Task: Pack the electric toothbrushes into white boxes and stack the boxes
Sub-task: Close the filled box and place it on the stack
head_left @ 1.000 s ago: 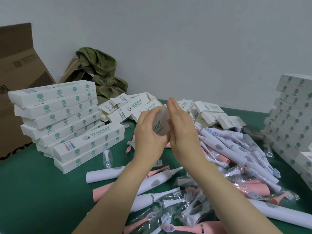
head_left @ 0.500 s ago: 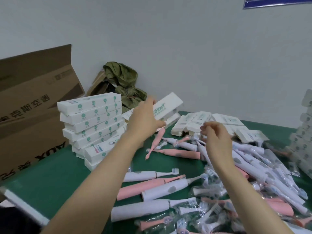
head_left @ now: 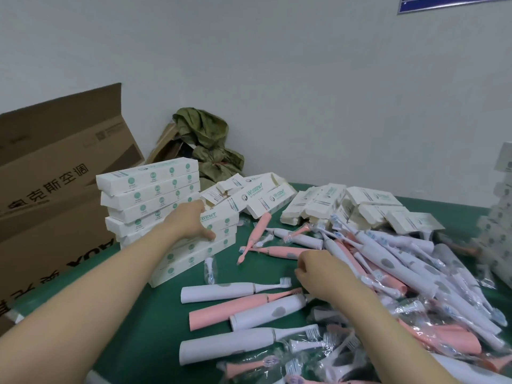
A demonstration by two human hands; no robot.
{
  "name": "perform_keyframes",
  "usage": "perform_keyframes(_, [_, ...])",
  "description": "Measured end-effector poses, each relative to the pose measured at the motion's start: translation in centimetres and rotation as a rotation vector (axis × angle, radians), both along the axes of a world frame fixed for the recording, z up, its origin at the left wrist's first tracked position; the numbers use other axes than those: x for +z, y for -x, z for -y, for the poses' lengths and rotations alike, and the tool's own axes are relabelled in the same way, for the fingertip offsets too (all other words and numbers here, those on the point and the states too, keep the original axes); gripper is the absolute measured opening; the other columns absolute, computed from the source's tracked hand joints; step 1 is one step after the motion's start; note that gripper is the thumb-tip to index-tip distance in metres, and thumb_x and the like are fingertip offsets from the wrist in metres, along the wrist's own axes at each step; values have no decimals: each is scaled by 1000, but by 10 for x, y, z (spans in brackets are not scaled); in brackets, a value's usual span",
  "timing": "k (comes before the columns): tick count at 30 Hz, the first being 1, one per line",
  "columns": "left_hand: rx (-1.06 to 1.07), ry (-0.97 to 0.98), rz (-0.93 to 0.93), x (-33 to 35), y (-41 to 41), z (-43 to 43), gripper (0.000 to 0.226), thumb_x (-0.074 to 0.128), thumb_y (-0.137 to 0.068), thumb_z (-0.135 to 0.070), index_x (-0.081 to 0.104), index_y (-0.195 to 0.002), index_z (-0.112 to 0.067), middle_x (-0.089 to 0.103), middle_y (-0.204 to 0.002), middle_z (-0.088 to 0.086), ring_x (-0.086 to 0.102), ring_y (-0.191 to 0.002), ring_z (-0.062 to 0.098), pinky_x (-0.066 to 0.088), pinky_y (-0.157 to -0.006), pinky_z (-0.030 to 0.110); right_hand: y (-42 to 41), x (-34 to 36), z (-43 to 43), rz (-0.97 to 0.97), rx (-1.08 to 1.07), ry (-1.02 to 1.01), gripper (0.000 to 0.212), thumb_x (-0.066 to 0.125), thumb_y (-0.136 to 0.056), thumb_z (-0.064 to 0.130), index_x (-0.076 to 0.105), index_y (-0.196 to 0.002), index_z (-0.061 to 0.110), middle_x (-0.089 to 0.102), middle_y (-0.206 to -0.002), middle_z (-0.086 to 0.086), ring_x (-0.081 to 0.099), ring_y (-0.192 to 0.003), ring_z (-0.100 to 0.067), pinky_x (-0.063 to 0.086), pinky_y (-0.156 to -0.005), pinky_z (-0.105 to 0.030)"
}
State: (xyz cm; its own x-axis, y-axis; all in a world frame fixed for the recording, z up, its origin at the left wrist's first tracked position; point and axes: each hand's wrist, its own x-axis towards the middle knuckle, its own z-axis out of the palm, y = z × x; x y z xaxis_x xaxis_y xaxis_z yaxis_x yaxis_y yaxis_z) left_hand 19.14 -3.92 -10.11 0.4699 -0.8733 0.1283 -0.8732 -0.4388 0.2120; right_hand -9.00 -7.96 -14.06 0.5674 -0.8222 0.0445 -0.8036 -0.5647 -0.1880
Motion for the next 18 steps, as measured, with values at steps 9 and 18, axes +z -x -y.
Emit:
perform_keyframes(9, [31,-129,189,5,12,3,78,74,-71,-57,42,-128,-13,53,-126,10,48,-112,27,40,-89,35,1,-6,3,-2,46,-64,25,43,-96,26,61,-103,10,62,-100,-5,58,-87,-23,46,-73,-31])
perform_keyframes(18, [-275,111,95,0,93,93,44,57,-90,-35,53,-125,-8,57,-126,12,53,-112,28,44,-85,35,38,6,19,149,2,36,22,41,-95,20,63,-96,16,65,-95,-2,60,-85,-20,52,-77,-34])
